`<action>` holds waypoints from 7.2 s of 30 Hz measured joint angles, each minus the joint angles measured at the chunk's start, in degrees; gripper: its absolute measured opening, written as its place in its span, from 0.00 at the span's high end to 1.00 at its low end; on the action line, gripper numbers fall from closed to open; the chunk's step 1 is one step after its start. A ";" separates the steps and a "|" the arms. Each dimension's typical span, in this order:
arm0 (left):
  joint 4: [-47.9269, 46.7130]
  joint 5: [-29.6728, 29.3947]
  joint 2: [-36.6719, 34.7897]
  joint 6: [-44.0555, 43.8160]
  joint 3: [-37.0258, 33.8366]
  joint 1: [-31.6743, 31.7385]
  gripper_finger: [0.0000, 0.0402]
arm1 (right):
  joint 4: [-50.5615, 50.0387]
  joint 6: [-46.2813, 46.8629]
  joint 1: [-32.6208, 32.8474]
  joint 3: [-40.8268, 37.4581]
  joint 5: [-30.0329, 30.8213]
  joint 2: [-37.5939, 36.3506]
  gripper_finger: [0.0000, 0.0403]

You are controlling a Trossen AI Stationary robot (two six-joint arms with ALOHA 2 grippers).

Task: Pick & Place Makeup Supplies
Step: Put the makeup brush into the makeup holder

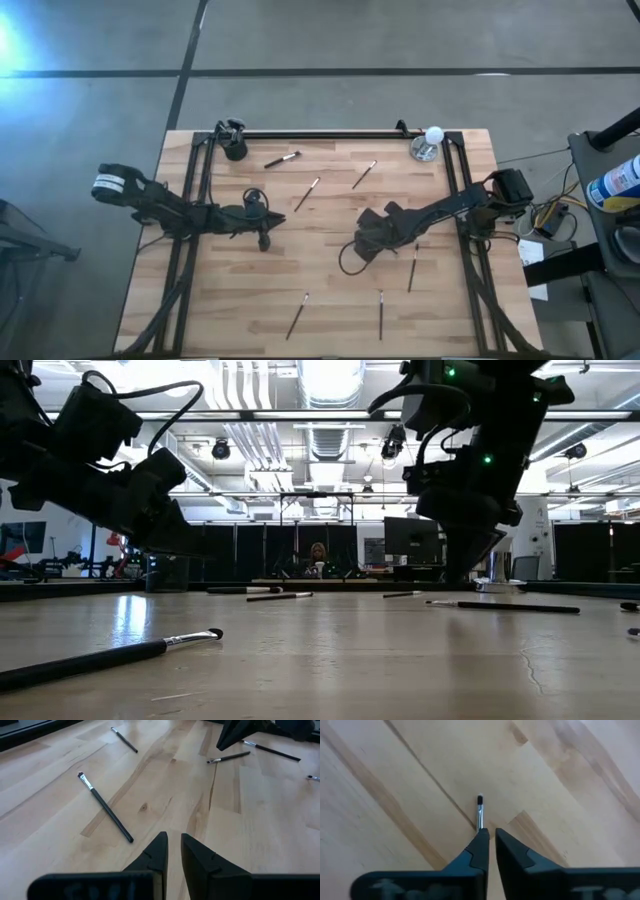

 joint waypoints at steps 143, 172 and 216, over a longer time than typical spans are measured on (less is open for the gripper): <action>-12.70 -6.23 -13.11 15.13 23.23 -1.53 0.97 | 83.37 -47.66 2.07 -7.92 1.20 -4.25 0.80; -12.99 -2.24 -21.24 16.66 13.92 44.81 0.97 | 92.09 -49.67 -1.51 -21.22 0.94 -7.42 0.98; -26.74 -7.23 -15.67 12.60 15.94 57.59 0.87 | 92.37 -50.65 -1.47 -21.30 0.98 -7.42 0.98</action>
